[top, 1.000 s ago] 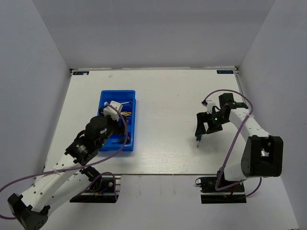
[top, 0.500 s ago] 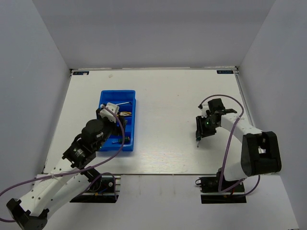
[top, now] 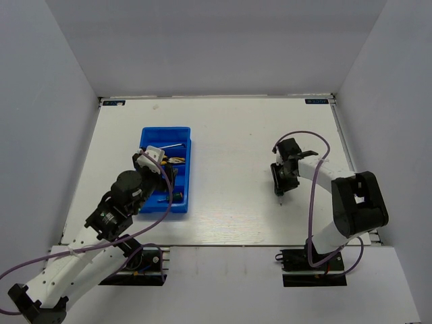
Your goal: Sort the tools into containers
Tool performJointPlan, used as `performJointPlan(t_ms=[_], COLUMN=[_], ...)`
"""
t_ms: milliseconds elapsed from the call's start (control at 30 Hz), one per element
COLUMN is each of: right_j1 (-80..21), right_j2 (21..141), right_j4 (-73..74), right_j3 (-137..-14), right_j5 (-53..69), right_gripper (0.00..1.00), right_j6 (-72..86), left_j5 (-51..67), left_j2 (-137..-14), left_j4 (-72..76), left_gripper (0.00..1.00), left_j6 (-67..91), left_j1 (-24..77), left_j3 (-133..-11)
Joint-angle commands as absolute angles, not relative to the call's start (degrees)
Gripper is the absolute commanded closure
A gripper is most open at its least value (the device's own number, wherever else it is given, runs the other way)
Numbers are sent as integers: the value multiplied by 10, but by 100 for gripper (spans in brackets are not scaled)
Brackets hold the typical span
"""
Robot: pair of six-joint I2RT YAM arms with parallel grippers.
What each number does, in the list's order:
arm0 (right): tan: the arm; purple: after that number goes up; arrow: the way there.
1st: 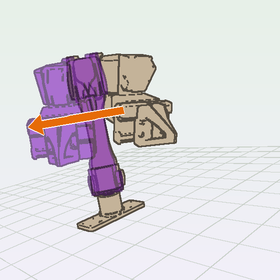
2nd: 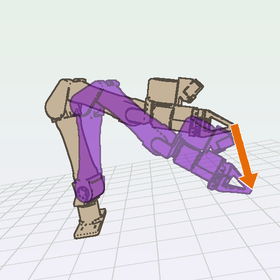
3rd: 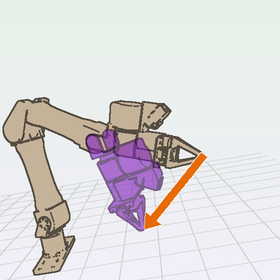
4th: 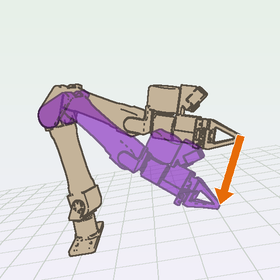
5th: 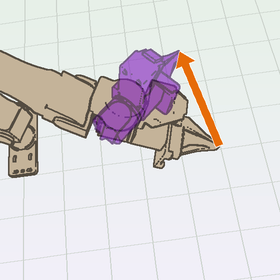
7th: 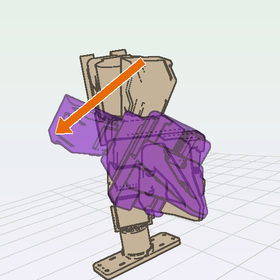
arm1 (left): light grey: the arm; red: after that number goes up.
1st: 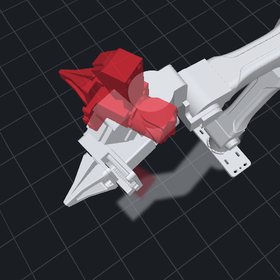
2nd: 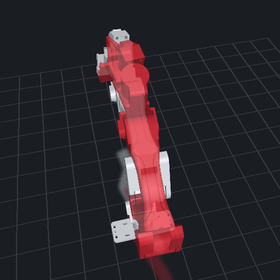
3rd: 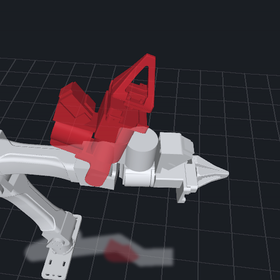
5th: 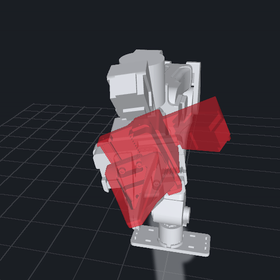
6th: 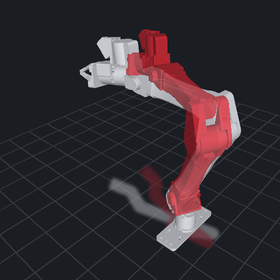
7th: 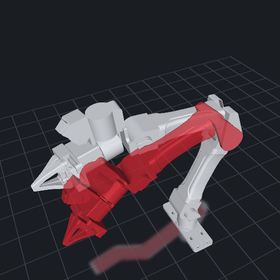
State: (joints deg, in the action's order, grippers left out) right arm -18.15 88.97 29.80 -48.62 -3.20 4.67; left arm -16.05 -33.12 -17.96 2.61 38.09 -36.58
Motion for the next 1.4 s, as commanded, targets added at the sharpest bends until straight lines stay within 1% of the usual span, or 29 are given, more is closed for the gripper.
performJointPlan(t_ms=[0,33,67,167,200,267,300,333,367,400,433,467,500,533,567,600,633,667,733,800,867,933,967,1033,1100,1133,1167,1233,1367], right_j1=[-189,-189,-186,-190,-194,-216,-222,-229,-235,-261,-271,-289,-310,-331,-342,-350,-374,-381,-415,-442,-468,-489,-497,-504,-511,-512,-515,-519,-527], right_j2=[904,902,900,875,863,851,857,873,886,900,957,976,996,1060,1077,1112,1133,1183,1203,1216,1243,1271,1279,1291,1295,1295,1296,1315,1347], right_j4=[286,287,289,310,311,323,347,405,434,466,550,578,606,645,665,672,677,688,672,658,615,612,593,514,466,374,349,290,258], right_j3=[-490,-490,-495,-511,-515,-534,-590,-614,-641,-738,-774,-811,-928,-964,-1034,-1067,-1129,-1194,-1236,-1232,-1244,-1276,-1282,-1275,-1247,-1237,-1218,-1218,-1228], right_j5=[-47,-38,-20,53,157,211,301,323,359,403,430,439,449,466,470,476,496,511,546,589,588,593,618,634,660,659,671,659,625], right_gripper=[82,92,99,100,100,100,100,100,100,100,100,100,100,100,100,100,100,100,100,100,100,100,100,100,100,100,100,100,100], right_j6=[51,46,42,3,-28,-104,-172,-193,-269,-300,-321,-335,-382,-387,-387,-373,-364,-365,-368,-409,-388,-385,-381,-323,-273,-247,-206,-191,-206], left_j5=[-160,-160,-160,-135,-121,-70,-56,-29,-19,-12,-7,-7,-1,-1,-1,-1,-1,5,15,39,47,47,47,47,52,52,52,57,62], left_j2=[-317,-317,-312,-295,-287,-260,-250,-241,-231,-214,-206,-197,-190,-174,-167,-161,-156,-148,-140,-125,-113,-102,-102,-102,-96,-96,-96,-96,-96], left_j4=[-175,-175,-175,-160,-153,-124,-113,-105,-92,-85,-80,-80,-72,-62,-57,-52,-44,-44,-21,-6,16,16,16,16,16,16,16,16,16], left_gripper=[21,21,21,21,21,21,21,21,21,21,21,21,21,21,21,21,21,20,20,19,19,18,18,18,18,17,17,17,17], left_j6=[26,26,26,20,15,-3,-8,-16,-16,-22,-22,-22,-22,-22,-22,-22,-22,-22,-22,-28,-33,-33,-33,-39,-39,-39,-39,-39,-39], left_j1=[379,379,379,379,379,379,379,379,379,379,379,379,379,379,379,379,379,379,379,379,379,379,379,379,379,379,379,379,379], left_j3=[-363,-363,-363,-358,-352,-339,-334,-329,-322,-322,-314,-307,-307,-301,-292,-292,-286,-280,-273,-259,-247,-240,-240,-240,-240,-240,-240,-240,-240])
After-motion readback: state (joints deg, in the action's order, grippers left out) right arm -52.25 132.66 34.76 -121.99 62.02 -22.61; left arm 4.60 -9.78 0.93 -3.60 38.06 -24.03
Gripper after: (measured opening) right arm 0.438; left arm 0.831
